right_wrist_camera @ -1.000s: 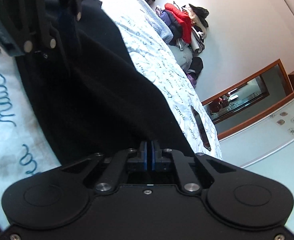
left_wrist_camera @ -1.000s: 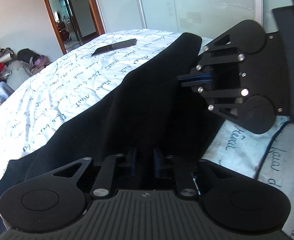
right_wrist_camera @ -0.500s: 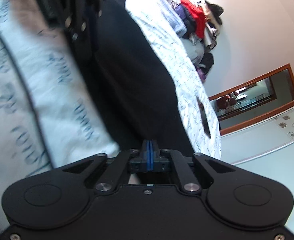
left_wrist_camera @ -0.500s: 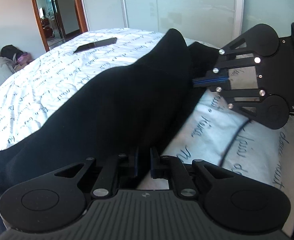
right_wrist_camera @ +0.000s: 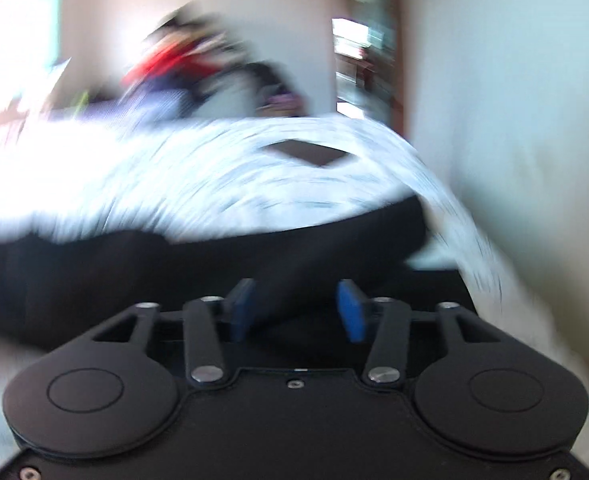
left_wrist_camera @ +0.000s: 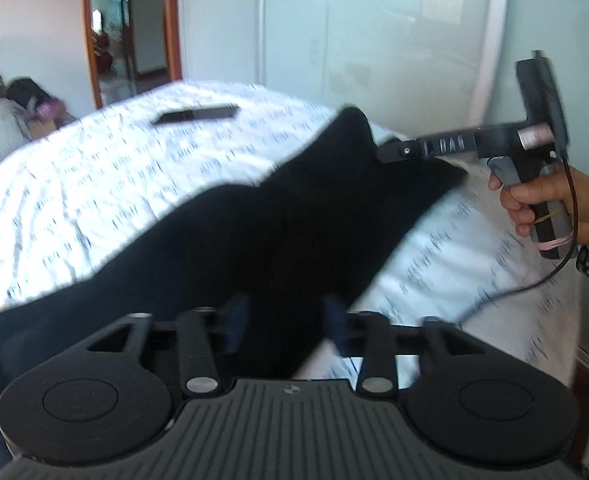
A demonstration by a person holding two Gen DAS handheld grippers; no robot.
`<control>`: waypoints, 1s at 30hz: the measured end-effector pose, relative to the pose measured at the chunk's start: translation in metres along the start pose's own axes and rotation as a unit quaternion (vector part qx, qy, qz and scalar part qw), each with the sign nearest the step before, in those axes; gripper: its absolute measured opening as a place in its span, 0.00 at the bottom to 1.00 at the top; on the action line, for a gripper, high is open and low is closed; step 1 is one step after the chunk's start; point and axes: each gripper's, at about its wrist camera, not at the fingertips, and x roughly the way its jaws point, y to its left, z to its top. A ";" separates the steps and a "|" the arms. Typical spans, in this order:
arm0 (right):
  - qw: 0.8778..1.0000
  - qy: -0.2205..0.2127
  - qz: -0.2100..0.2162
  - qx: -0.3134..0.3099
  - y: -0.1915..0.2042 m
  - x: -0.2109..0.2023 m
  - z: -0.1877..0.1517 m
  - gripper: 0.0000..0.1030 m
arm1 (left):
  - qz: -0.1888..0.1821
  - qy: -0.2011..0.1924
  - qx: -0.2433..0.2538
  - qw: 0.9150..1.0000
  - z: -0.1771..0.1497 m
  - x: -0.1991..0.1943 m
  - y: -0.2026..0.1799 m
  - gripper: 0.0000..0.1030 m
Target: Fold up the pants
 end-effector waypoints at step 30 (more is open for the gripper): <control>0.996 0.047 0.079 0.016 0.030 0.105 0.072 0.46 | 0.070 0.031 -0.064 0.995 -0.015 0.060 0.000 0.85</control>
